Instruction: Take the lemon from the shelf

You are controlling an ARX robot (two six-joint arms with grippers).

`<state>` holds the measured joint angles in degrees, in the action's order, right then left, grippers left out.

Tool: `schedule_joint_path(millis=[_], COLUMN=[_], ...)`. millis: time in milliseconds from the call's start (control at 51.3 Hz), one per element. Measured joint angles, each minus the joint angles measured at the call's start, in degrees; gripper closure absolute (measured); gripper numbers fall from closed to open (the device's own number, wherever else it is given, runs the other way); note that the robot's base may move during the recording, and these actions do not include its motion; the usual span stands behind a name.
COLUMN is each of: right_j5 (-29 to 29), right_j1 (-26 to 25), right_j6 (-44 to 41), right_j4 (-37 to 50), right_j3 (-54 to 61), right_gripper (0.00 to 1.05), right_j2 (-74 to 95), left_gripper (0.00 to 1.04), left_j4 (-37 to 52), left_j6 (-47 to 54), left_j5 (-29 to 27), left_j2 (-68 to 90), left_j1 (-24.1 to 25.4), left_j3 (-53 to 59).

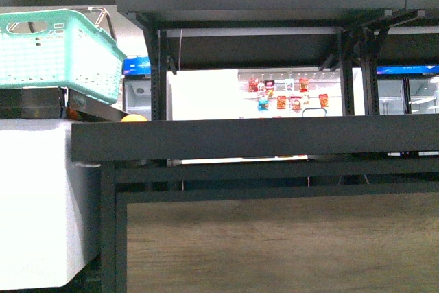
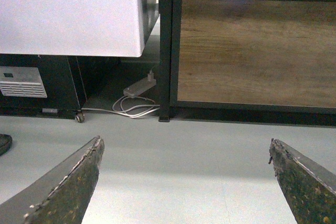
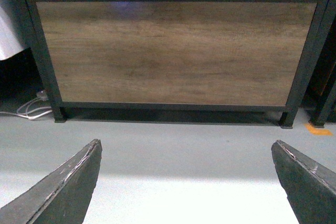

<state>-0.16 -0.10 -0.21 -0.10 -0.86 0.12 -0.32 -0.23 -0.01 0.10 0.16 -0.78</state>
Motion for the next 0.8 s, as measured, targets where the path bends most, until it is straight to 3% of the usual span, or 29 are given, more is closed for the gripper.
schedule_joint_path(millis=[799], right_j5=[0.0], right_j1=[0.0], right_j6=[0.0], right_j4=[0.0], right_j3=[0.0], right_gripper=[0.07], right_j2=[0.0], left_gripper=[0.08], left_j4=[0.0], left_j6=[0.0], left_j5=[0.0], left_j2=[0.0], left_j1=[0.0], left_j3=[0.0])
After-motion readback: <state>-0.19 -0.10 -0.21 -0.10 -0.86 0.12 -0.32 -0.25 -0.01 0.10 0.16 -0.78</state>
